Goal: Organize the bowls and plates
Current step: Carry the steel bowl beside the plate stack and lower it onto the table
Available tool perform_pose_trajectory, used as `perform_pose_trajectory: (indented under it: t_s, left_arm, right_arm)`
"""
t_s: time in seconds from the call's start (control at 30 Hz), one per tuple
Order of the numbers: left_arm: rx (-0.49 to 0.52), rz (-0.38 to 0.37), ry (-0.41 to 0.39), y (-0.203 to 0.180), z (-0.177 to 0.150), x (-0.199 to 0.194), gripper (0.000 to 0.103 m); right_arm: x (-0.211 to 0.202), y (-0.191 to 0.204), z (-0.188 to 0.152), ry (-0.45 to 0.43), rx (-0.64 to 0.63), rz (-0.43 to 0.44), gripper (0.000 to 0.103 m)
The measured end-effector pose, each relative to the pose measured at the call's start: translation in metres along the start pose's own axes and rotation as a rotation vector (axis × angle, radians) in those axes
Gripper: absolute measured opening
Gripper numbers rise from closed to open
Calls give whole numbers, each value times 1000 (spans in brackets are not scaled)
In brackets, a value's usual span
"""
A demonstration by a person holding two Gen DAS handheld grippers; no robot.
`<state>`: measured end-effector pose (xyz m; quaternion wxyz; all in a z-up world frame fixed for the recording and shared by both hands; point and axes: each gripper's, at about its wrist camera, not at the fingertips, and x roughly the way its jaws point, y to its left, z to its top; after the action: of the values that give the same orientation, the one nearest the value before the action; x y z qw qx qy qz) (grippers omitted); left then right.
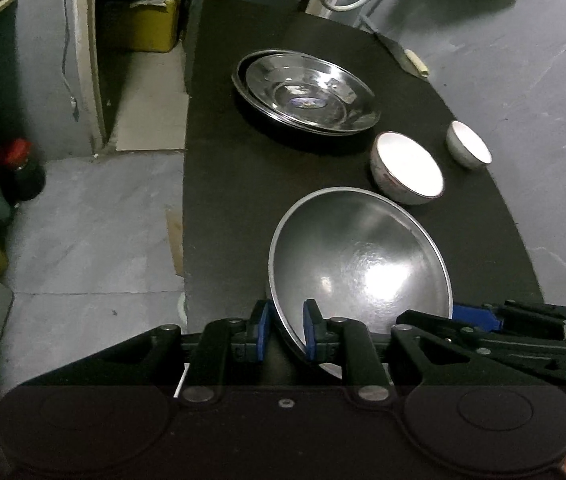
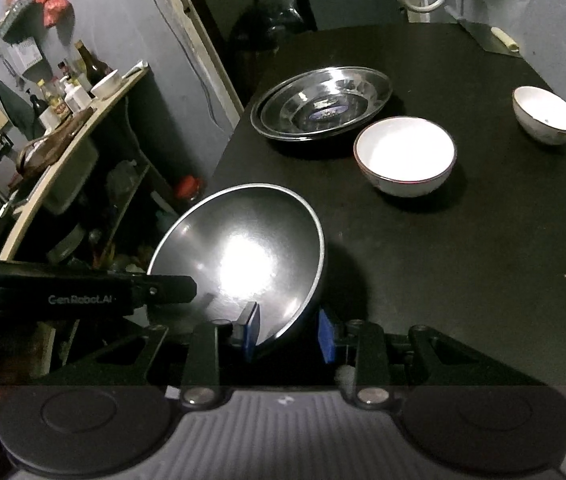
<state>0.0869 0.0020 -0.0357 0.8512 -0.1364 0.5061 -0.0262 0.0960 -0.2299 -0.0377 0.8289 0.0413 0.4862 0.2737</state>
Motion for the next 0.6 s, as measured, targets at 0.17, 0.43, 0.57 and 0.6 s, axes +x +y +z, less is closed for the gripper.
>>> perform_pose_trajectory:
  t_s: [0.17,0.43,0.57,0.6]
  left_arm:
    - [3,18,-22,-5,7,7,19]
    - [-14,43,-36,-1,16,22,27]
    - [-14,52,-68,2,19,24,32]
    - [-16,48,-72,3,20,24,36]
  right_arm:
    - [12,-1,6,-1,-5,-22,35]
    - [26,7,22,-9,-47,-46,41]
    - [32,12,27,-19,-71,-47,45]
    - [32,12,27,-19,-73,-46,46]
